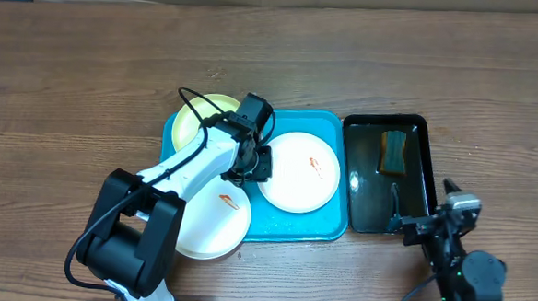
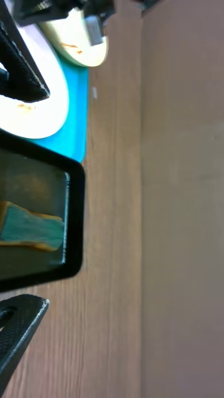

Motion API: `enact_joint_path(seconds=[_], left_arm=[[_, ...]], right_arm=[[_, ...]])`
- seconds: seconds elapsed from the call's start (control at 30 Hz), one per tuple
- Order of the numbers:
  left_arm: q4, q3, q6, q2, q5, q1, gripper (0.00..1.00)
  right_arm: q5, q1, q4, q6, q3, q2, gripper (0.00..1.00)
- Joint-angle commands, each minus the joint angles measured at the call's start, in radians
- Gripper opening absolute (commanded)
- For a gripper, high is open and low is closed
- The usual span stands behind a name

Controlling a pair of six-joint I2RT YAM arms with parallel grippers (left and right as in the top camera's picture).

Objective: Clean dirty plates on tray and stack at the side
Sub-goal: 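Reach the right gripper into the black basin toward the sponge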

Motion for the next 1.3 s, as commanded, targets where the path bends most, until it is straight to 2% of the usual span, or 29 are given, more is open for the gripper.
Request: enact_joint_path(seconds=[0.0,0.07,0.33,0.57,0.6,0.7,0.73,0.83,1.07,1.27], left_arm=[[0.003,-0.005,-0.006,0.007,0.028,0.004,0.27],[0.004,-0.005,-0.006,0.007,0.028,0.004,0.16],[0.003,-0.005,-0.005,0.007,0.029,0.004,0.18],[0.003,-0.005,-0.002,0.007,0.028,0.004,0.12],[0.003,-0.005,-0.002,0.007,0.028,0.004,0.11],[0.003,-0.005,-0.001,0.007,0.028,0.004,0.04],[0.003,-0.005,-0.001,0.007,0.028,0.004,0.04],[0.003,-0.005,-0.001,0.007,0.028,0.004,0.04],[0.003,-0.005,-0.001,0.007,0.028,0.004,0.04],[0.003,-0.005,-0.002,0.007,0.028,0.004,0.04]], right_arm=[[0.042,-0.004,-0.047,0.039,0.171,0.105,1.00],[0.044,-0.004,-0.113,0.049,0.287,0.240,1.00],[0.056,-0.004,-0.303,0.080,0.554,0.704,1.00],[-0.098,-0.004,-0.284,0.078,0.600,0.990,1.00],[-0.102,-0.004,-0.267,0.079,0.600,1.022,0.96],[-0.065,-0.004,-0.217,0.079,0.600,1.107,0.66],[-0.035,-0.004,-0.202,0.080,0.600,1.142,0.60],[0.013,-0.003,-0.171,0.079,0.600,1.247,0.67],[0.072,-0.003,-0.092,0.079,0.600,1.423,0.68],[0.070,-0.001,-0.092,0.080,0.600,1.491,0.68]])
